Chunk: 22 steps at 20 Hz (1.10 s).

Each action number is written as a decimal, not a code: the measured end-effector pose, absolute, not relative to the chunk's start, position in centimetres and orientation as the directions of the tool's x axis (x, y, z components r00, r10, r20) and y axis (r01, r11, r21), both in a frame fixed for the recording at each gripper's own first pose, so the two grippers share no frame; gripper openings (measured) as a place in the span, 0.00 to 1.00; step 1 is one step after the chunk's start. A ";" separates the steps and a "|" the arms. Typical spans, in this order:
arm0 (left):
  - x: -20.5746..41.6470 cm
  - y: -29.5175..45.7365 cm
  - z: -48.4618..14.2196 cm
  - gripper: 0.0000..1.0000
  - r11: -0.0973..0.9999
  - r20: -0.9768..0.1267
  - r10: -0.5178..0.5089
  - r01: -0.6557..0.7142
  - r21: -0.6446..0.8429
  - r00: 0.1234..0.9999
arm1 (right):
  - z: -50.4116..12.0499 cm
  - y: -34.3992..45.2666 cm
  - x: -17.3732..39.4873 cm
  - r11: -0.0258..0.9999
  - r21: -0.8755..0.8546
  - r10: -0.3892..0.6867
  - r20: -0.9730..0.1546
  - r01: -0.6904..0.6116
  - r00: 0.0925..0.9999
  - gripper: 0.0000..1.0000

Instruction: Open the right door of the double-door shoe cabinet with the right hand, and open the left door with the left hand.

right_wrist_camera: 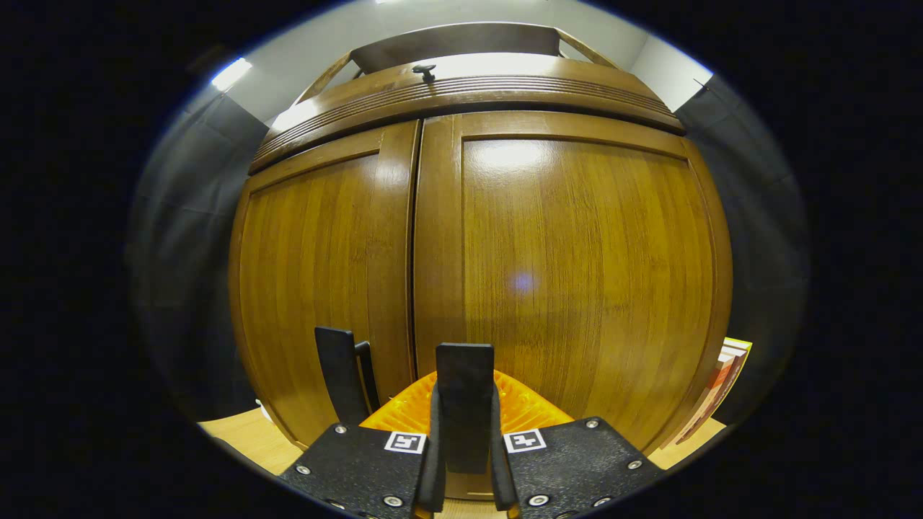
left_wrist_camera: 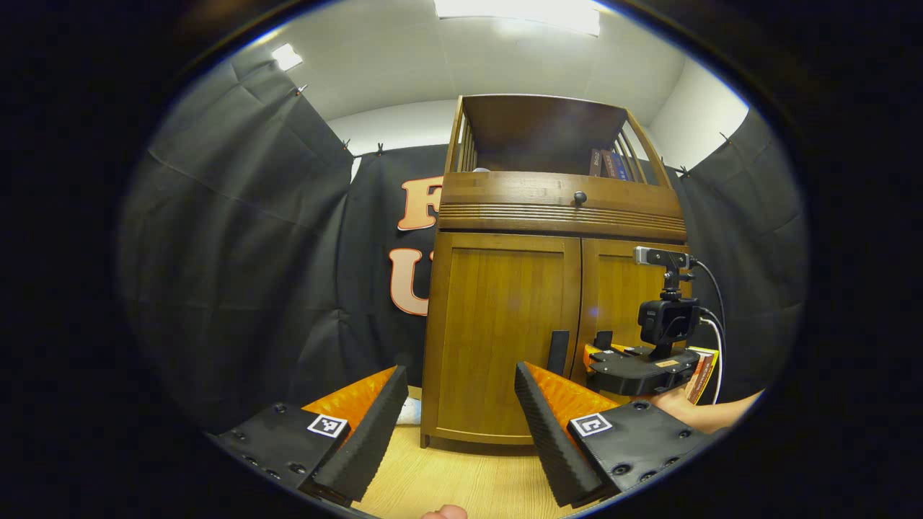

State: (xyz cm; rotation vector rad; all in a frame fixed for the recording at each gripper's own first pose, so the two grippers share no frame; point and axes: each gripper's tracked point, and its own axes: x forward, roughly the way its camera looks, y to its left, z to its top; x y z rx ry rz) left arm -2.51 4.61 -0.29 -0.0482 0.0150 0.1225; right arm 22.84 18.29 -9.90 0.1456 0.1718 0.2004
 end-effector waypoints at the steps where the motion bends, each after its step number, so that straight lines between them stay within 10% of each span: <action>1: -2.5 4.7 -0.4 0.94 0.991 -0.023 0.123 -0.124 -0.047 0.992 | -9.9 18.2 22.9 0.971 0.151 0.211 -0.160 -0.187 0.964 0.24; 22: -5.2 2.8 -0.1 0.94 0.997 -0.022 0.070 -0.071 -0.036 0.997 | -7.9 13.0 11.4 0.950 0.207 0.269 -0.165 -0.234 0.949 0.20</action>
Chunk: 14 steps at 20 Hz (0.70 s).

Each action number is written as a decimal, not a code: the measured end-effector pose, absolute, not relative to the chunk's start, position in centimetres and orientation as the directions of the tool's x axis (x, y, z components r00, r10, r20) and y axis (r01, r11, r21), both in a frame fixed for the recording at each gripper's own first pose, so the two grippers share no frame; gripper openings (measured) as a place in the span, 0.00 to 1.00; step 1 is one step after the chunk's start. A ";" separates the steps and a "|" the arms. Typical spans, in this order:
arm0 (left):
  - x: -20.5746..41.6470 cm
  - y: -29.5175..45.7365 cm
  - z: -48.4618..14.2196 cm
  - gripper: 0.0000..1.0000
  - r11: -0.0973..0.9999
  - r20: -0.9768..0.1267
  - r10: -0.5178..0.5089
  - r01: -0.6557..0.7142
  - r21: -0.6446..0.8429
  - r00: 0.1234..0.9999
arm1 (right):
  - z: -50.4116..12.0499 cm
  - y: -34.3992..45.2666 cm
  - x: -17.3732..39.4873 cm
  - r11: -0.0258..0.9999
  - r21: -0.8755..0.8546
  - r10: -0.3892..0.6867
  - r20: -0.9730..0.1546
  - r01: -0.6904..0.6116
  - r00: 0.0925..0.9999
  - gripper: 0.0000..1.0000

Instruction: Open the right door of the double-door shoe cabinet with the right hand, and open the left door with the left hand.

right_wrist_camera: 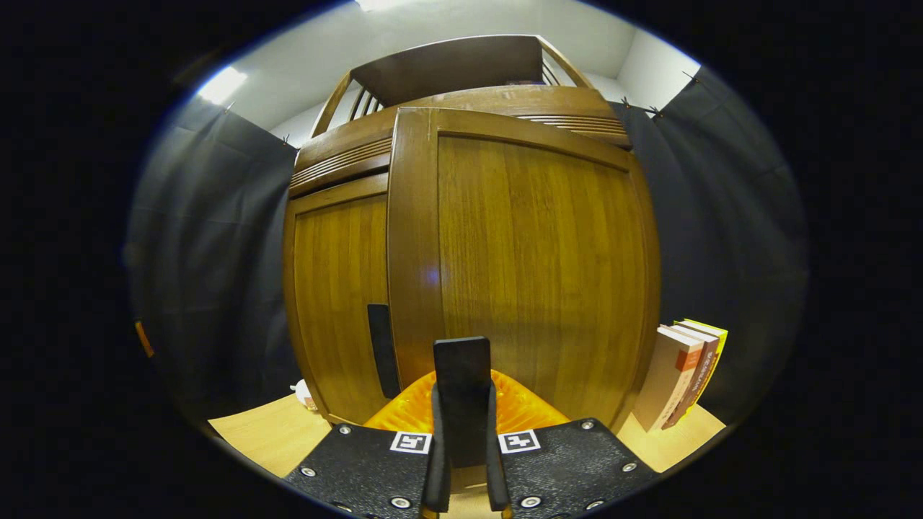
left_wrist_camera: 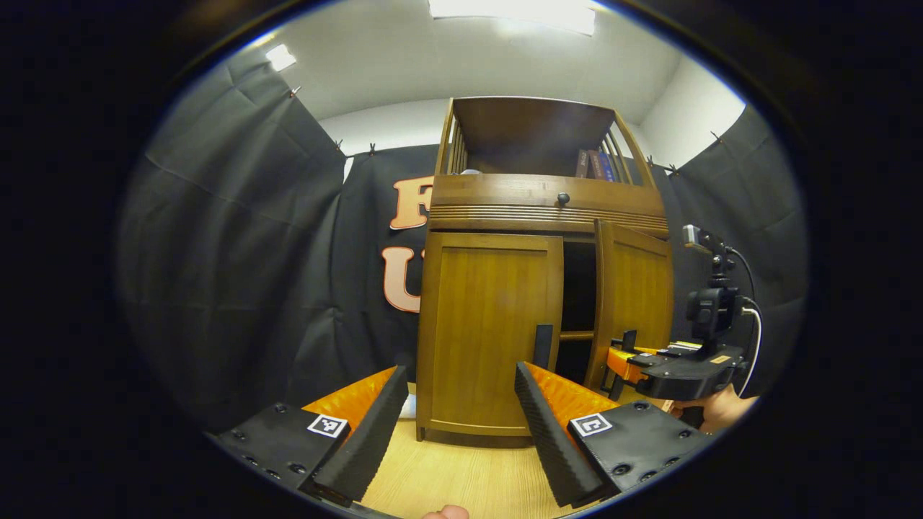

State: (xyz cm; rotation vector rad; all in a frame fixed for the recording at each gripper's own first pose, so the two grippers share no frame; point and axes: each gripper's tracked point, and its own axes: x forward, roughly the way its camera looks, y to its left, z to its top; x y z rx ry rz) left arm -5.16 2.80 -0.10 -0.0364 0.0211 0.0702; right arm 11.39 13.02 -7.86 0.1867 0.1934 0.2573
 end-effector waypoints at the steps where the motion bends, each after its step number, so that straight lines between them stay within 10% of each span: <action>1: -5.2 2.5 -0.1 0.94 0.997 -0.023 0.062 -0.063 -0.035 0.998 | -7.6 12.4 10.8 0.952 0.205 0.263 -0.168 -0.228 0.950 0.20; 14: -5.1 -3.2 -0.5 0.94 0.998 -0.036 -0.040 0.038 -0.052 0.999 | -7.2 3.6 4.3 0.977 0.158 0.173 -0.201 -0.142 0.964 0.19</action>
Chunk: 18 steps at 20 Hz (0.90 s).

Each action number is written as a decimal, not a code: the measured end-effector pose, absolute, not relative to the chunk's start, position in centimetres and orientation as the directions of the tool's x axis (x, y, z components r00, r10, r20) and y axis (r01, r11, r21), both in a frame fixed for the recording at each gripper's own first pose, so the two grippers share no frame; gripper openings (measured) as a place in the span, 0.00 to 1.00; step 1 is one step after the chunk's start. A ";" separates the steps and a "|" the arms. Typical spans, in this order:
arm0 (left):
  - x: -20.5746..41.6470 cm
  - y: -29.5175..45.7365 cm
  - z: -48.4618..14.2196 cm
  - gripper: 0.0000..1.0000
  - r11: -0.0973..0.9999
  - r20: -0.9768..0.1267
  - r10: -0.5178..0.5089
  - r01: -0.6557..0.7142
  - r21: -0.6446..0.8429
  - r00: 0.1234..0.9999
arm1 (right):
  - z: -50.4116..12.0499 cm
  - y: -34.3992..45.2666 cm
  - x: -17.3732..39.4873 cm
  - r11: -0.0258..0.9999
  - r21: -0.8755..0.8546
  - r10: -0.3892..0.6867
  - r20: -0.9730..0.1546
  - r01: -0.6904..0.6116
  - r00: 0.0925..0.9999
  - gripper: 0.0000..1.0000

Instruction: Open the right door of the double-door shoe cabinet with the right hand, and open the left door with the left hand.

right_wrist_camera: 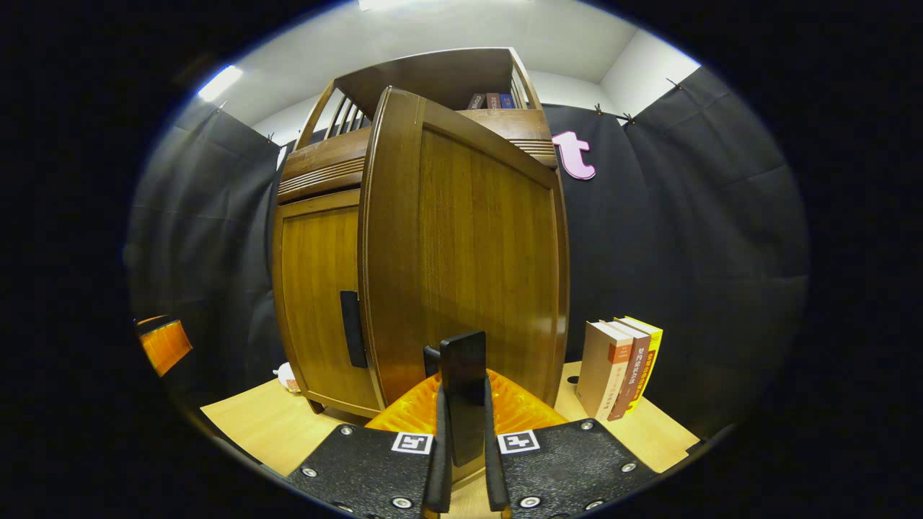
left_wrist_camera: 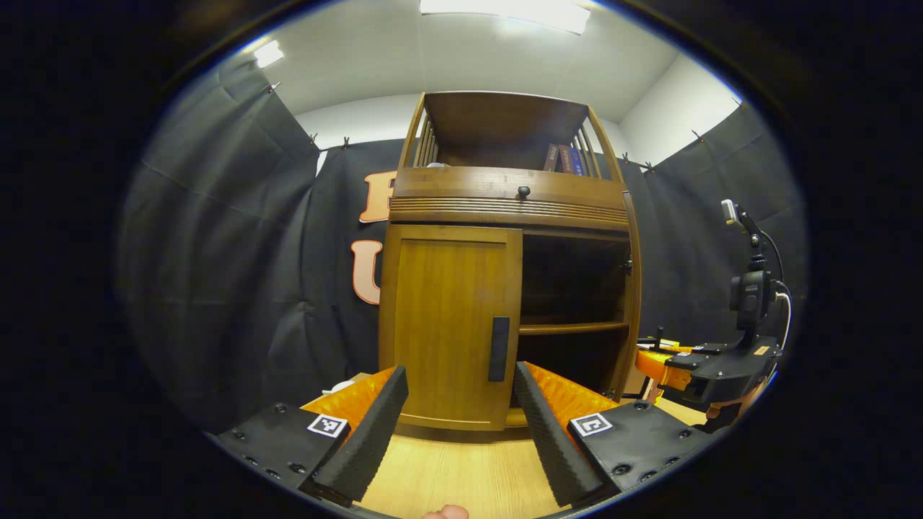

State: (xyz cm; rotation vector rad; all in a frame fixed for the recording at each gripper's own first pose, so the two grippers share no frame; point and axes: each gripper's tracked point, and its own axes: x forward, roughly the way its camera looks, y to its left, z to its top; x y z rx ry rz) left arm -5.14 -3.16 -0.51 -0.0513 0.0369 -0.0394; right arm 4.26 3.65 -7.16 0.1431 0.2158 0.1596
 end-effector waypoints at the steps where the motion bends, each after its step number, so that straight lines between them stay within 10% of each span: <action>1: -5.1 -3.8 -0.5 0.94 0.997 -0.035 -0.053 0.051 -0.051 0.998 | -7.2 3.1 3.9 0.979 0.155 0.166 -0.202 -0.136 0.965 0.19; 18: -5.4 -9.1 -0.5 0.94 0.991 -0.037 -0.127 0.125 -0.049 0.991 | -7.8 -7.1 2.1 0.988 0.141 0.097 -0.198 -0.069 0.975 0.04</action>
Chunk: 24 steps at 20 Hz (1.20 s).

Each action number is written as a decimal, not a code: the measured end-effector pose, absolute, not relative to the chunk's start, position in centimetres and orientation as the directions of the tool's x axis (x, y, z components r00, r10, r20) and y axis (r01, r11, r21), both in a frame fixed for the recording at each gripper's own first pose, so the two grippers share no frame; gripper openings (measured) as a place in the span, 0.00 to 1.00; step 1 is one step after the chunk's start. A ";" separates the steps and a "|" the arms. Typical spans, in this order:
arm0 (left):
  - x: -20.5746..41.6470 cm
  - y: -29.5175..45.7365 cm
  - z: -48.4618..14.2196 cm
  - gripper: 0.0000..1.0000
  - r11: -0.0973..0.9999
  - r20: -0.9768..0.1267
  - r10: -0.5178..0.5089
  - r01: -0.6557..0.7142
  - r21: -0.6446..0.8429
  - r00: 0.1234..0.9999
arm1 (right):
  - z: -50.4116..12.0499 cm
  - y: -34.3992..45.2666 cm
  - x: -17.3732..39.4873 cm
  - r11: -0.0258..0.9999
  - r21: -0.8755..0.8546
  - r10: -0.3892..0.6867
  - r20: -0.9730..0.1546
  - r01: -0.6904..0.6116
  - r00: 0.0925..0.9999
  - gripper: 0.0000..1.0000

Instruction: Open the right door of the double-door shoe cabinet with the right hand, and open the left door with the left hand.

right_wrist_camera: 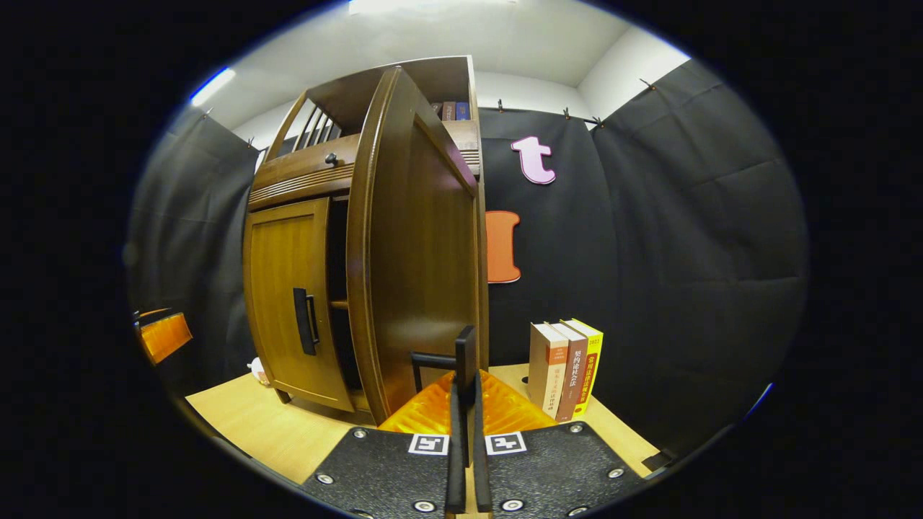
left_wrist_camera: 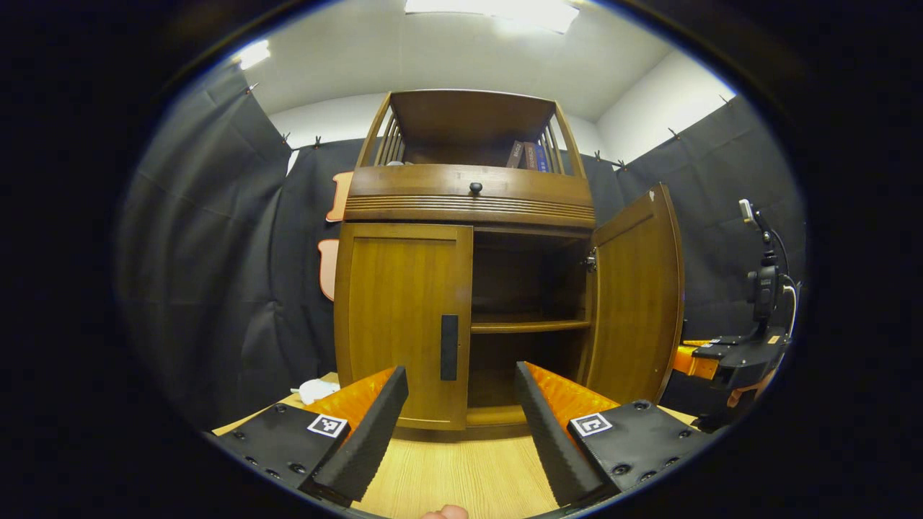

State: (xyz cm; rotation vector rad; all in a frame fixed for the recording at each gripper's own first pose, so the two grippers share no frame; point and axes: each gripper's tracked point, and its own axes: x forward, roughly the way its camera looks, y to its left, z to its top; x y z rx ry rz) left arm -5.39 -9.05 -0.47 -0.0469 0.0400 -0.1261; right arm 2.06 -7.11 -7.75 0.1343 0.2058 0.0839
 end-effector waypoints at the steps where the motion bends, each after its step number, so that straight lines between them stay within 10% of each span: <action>1: -5.3 -9.2 -0.4 0.94 0.991 -0.037 -0.127 0.125 -0.051 0.991 | -7.7 -7.2 2.1 0.987 0.140 0.109 -0.195 -0.082 0.975 0.04; 24: -5.6 -7.5 -0.5 0.96 0.992 -0.029 -0.105 0.102 -0.075 0.994 | -9.7 -15.1 3.5 0.929 0.261 0.310 -0.155 -0.264 0.938 0.09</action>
